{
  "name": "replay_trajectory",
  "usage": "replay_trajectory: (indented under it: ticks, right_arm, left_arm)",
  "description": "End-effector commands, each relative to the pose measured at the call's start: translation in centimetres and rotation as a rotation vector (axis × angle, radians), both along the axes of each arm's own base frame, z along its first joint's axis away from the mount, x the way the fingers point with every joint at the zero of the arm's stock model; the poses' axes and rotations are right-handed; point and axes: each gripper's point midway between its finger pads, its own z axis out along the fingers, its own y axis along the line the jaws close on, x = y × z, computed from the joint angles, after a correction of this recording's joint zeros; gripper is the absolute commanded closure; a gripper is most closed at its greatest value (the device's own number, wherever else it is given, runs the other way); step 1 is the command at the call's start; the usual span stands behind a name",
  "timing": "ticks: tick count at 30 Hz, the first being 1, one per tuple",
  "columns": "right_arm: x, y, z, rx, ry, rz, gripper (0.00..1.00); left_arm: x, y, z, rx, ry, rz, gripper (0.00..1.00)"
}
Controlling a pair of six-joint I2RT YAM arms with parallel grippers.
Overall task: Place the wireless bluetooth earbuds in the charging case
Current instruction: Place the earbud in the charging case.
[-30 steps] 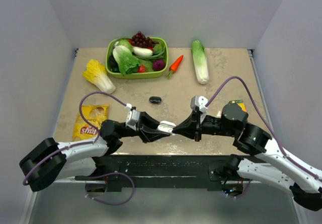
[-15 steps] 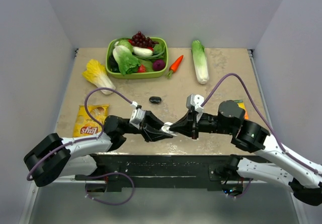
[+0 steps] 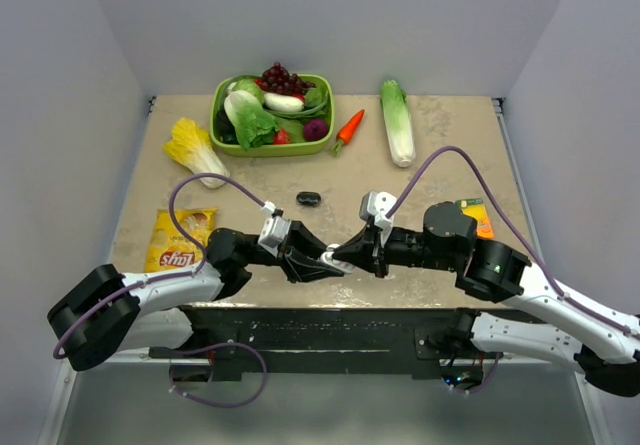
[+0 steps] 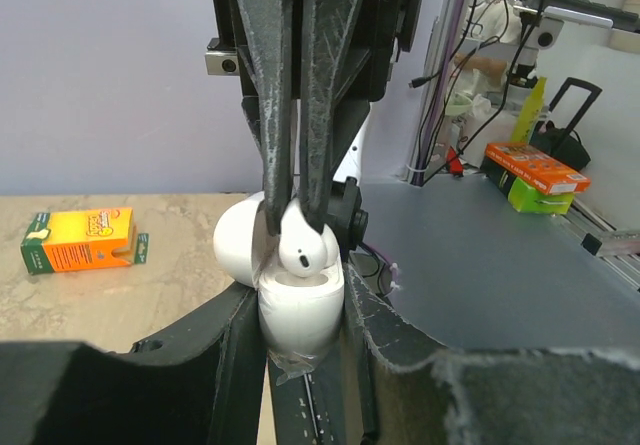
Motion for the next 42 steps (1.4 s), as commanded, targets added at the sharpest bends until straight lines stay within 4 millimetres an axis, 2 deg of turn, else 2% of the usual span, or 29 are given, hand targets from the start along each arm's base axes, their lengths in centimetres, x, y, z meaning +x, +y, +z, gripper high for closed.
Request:
replay_trajectory:
  ticks: [1, 9, 17, 31, 34, 35, 38, 42]
  right_arm:
    - [0.8, 0.2, 0.6, -0.009, -0.031, -0.04, 1.0]
    - [0.9, 0.3, 0.4, -0.024, -0.059, -0.037, 1.0]
    - [0.8, 0.0, -1.0, -0.069, -0.047, -0.049, 1.0]
    - [0.3, 0.0, -1.2, -0.083, -0.043, -0.045, 1.0]
    - [0.3, 0.2, -1.1, -0.076, -0.035, -0.047, 0.88]
    - [0.3, 0.2, -0.9, -0.071, -0.037, -0.051, 0.81]
    - [0.5, 0.1, -0.2, -0.032, -0.027, -0.076, 0.72]
    - [0.7, -0.1, 1.2, 0.017, -0.037, -0.099, 0.66]
  left_arm:
    - [-0.7, 0.2, 3.0, -0.092, -0.077, -0.014, 1.0]
    - [-0.5, 0.4, 2.8, -0.097, -0.073, 0.007, 1.0]
    - [-0.2, 0.5, 3.4, -0.108, -0.082, 0.034, 1.0]
    - [0.2, 0.4, 3.7, -0.106, -0.092, 0.056, 1.0]
    - [0.3, 0.3, 3.5, -0.103, -0.09, 0.057, 1.0]
    - [0.3, 0.3, 3.4, -0.102, -0.089, 0.058, 1.0]
    - [0.3, 0.3, 3.3, -0.102, -0.087, 0.059, 1.0]
    - [0.3, 0.4, 3.3, -0.103, -0.086, 0.062, 1.0]
